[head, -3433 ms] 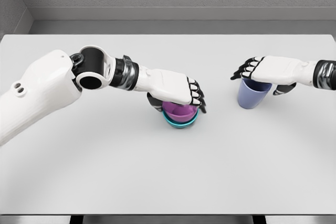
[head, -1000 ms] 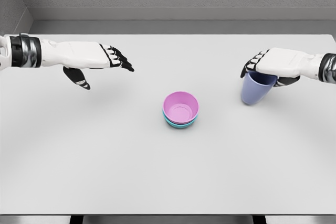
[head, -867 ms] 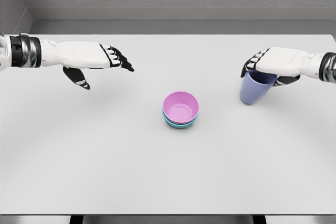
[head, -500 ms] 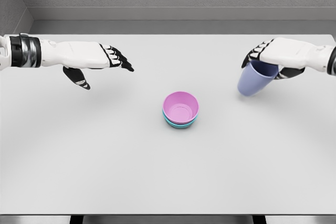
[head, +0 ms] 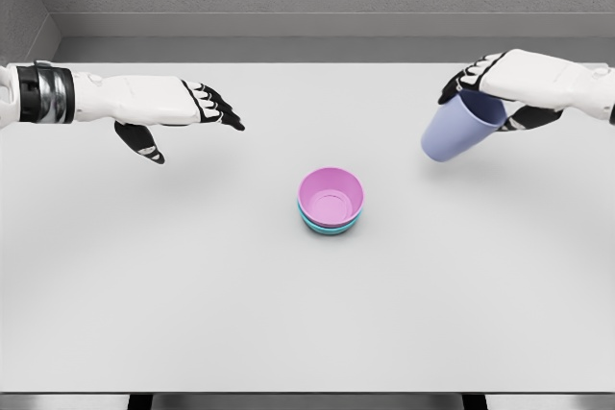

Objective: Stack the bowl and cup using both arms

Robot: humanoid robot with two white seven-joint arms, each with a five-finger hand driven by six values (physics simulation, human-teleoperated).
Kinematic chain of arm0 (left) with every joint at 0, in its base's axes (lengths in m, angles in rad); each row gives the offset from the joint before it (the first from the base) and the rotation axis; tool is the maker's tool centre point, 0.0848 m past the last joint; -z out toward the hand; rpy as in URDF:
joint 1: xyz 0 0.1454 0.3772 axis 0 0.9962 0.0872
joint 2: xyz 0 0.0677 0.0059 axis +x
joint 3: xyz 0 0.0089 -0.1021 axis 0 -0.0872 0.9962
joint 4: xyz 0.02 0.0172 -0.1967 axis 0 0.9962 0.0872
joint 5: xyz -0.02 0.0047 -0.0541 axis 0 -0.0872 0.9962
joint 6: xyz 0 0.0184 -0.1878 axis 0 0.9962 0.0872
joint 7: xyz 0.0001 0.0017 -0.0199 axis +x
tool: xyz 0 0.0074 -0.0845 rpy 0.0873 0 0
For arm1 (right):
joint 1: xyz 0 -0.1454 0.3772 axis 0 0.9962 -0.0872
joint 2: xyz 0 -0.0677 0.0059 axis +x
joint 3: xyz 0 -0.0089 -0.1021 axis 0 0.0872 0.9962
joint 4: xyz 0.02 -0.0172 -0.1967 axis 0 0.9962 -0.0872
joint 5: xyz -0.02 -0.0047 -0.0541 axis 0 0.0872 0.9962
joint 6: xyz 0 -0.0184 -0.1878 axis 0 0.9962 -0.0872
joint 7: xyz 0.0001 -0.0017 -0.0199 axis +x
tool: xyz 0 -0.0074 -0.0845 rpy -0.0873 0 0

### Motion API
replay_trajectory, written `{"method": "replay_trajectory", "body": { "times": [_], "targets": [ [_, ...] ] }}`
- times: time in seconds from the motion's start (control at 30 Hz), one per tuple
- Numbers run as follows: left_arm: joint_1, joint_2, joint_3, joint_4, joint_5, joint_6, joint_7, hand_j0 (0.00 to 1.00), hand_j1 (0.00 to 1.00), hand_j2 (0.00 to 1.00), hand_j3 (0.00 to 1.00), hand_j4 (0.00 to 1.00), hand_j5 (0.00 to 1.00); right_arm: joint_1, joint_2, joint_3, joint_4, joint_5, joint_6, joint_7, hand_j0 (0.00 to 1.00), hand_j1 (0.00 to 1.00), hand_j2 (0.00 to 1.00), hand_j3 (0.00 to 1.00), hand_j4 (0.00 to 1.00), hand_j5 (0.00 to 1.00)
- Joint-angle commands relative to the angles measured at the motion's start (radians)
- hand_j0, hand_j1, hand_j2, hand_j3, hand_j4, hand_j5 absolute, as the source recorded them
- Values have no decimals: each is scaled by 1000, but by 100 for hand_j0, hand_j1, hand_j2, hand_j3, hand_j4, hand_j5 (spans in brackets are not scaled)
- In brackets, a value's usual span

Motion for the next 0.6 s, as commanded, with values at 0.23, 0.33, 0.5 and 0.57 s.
{"method": "replay_trajectory", "body": {
  "times": [0.23,0.33,0.5,0.57],
  "targets": [
    [-2,2,2,0,5,3,0,100,100,100,100,100,100,-2,-1,1,-82,-57,3,0,71,71,71,71,71,71],
    [-2,2,2,0,5,3,0,100,100,100,100,100,100,-2,-1,6,-134,-57,3,0,71,71,71,71,71,71],
    [0,2,2,0,5,3,0,100,100,100,100,100,100,-2,0,38,-208,-57,3,0,71,71,71,71,71,71],
    [0,2,2,0,5,3,0,100,100,100,100,100,100,-9,9,55,-215,-57,3,0,71,71,71,71,71,71]
  ]
}}
